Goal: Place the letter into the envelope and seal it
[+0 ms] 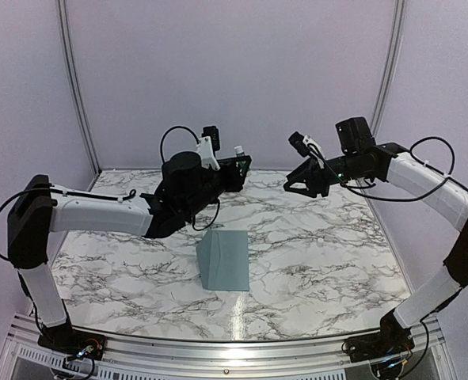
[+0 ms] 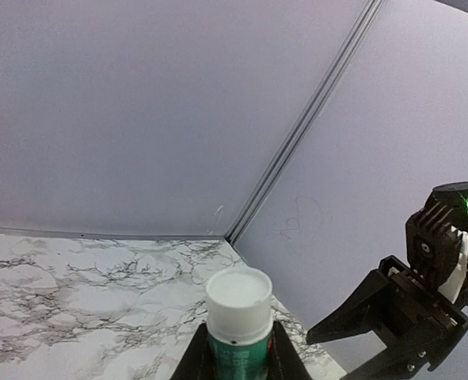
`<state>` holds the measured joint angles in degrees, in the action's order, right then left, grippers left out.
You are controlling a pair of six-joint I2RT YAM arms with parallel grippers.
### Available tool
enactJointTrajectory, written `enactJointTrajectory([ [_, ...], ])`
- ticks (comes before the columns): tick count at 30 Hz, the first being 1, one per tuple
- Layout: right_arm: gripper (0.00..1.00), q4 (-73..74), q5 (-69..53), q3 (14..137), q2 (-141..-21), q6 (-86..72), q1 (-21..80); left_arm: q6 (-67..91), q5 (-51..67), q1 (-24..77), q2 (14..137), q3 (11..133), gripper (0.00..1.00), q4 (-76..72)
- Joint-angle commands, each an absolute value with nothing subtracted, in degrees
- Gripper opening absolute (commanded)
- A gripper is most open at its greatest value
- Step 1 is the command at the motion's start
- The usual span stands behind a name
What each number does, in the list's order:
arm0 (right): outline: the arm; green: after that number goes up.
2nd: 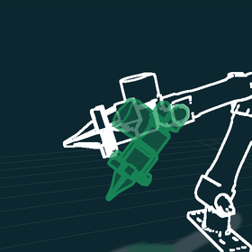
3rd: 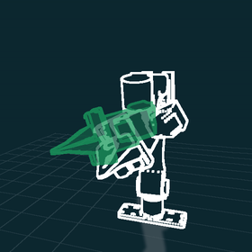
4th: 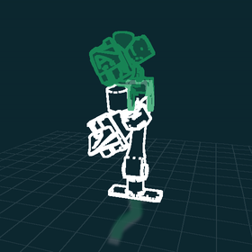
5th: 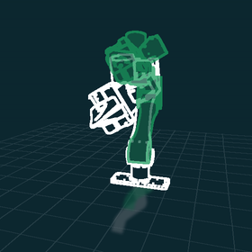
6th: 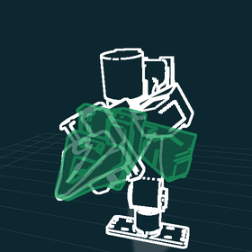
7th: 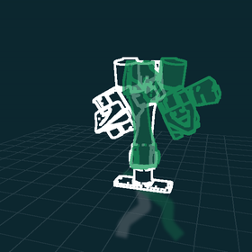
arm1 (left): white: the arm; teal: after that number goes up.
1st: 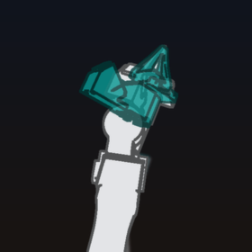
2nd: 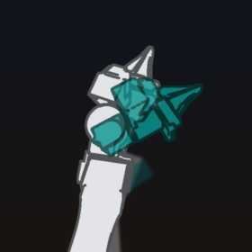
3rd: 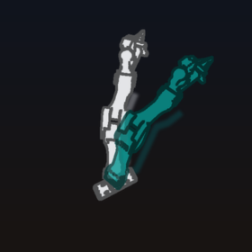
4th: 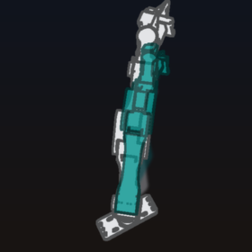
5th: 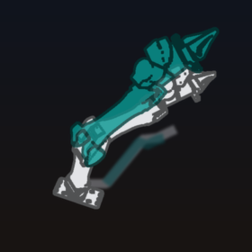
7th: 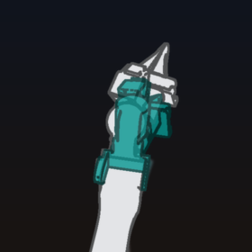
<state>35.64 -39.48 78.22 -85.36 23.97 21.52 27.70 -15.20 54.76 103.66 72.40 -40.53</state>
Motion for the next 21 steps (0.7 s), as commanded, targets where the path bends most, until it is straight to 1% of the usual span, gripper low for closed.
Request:
enactJointTrajectory([
  [1, 0.44, 31.38, -43.55, 81.33, -84.84, 20.39, 25.31, 30.42, -7.93, 54.58, 106.45, 73.39, 0.03, -54.75],
  [4, 0.47, 28.55, -41.89, 81.42, -85.42, 18.2, 27.96, 31.56, -5.02, 54.58, 107.33, 72.94, 0.02, -58.04],
  [11, 0.48, 27.07, -35.51, 83.19, -88.22, 16.38, 33.7, 33.01, -3.31, 54.62, 107.54, 71.74, 0.0, -60.91],
  [18, 0.48, 25.07, -31.65, 83.88, -88.51, 14.15, 34.98, 34.21, -2.77, 54.58, 107.25, 70.44, 0.0, -62.5],
  [21, 0.47, 24.79, -31.87, 84.14, -88.33, 13.83, 34.98, 34.6, -2.46, 54.58, 107.23, 70.16, 0.0, -62.9],
])
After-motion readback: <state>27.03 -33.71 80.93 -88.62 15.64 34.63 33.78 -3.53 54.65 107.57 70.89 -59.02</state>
